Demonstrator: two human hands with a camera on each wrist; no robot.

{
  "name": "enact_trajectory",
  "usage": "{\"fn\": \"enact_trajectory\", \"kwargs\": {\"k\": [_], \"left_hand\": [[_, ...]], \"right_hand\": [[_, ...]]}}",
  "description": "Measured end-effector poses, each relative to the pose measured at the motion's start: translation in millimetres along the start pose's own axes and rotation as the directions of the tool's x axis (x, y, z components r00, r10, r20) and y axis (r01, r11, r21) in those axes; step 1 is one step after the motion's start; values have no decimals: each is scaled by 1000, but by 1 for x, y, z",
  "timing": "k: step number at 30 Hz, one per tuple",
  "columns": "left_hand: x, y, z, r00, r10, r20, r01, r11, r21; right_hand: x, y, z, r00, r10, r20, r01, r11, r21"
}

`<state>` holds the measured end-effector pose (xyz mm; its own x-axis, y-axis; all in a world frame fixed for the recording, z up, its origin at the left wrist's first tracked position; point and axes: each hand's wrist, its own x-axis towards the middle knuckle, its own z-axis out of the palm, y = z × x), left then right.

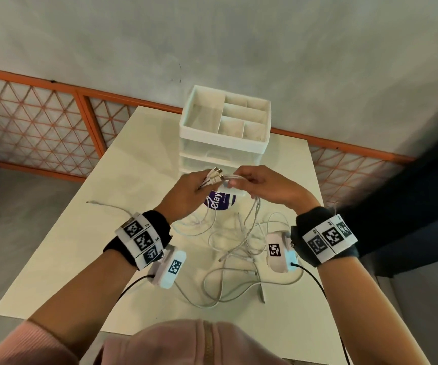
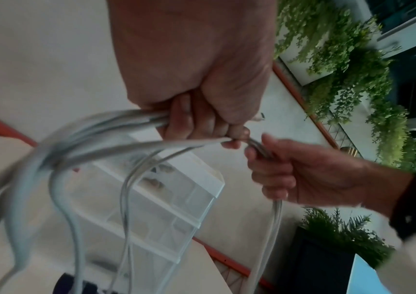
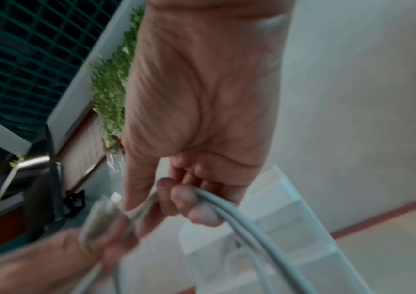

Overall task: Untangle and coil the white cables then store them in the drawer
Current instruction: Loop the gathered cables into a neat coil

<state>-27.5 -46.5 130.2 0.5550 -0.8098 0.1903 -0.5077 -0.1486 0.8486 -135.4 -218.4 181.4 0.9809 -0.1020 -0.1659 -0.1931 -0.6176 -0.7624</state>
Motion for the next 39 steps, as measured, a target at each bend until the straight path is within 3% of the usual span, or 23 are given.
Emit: {"fn": "enact_trajectory", "kwargs": {"k": [4,9,14,18,24,29,33,34,36,39], "left_hand": [[4,8,-15,983,111,-148,-97,990,98],[8,0,-43,895,105,-433,-67,993,101],[0,-10,-45,901,76,-427,-2,985,170],[-5,-25,-39,888,-35,-458,117,981,153],[-8,-36,-42,867,-144,-477,222,969,110],[-6,-42,-36,870,-178,-460,292,938,188],[-5,-43,-31,847,-247,-470,390,890,235],[-6,-45,-29,845,-260,-467,407,880,246],[-6,-48,-24,850,-282,-446,429,861,273],[-11,-53,-14,852,-342,-397,470,833,291]], "right_hand": [[-5,40,12,996,86,-8,-85,994,61],[-15,105,30,964,265,-18,-265,964,4],[-23,132,38,933,351,-84,-355,934,-35],[-22,133,27,900,403,-167,-427,892,-147],[-24,138,18,860,491,-137,-507,851,-136],[-6,125,25,865,464,-193,-479,877,-41],[17,124,36,868,446,-218,-376,878,297],[21,127,41,871,438,-220,-370,882,291],[26,135,52,893,396,-213,-379,918,120],[28,142,71,930,363,-60,-368,924,-108]]}}
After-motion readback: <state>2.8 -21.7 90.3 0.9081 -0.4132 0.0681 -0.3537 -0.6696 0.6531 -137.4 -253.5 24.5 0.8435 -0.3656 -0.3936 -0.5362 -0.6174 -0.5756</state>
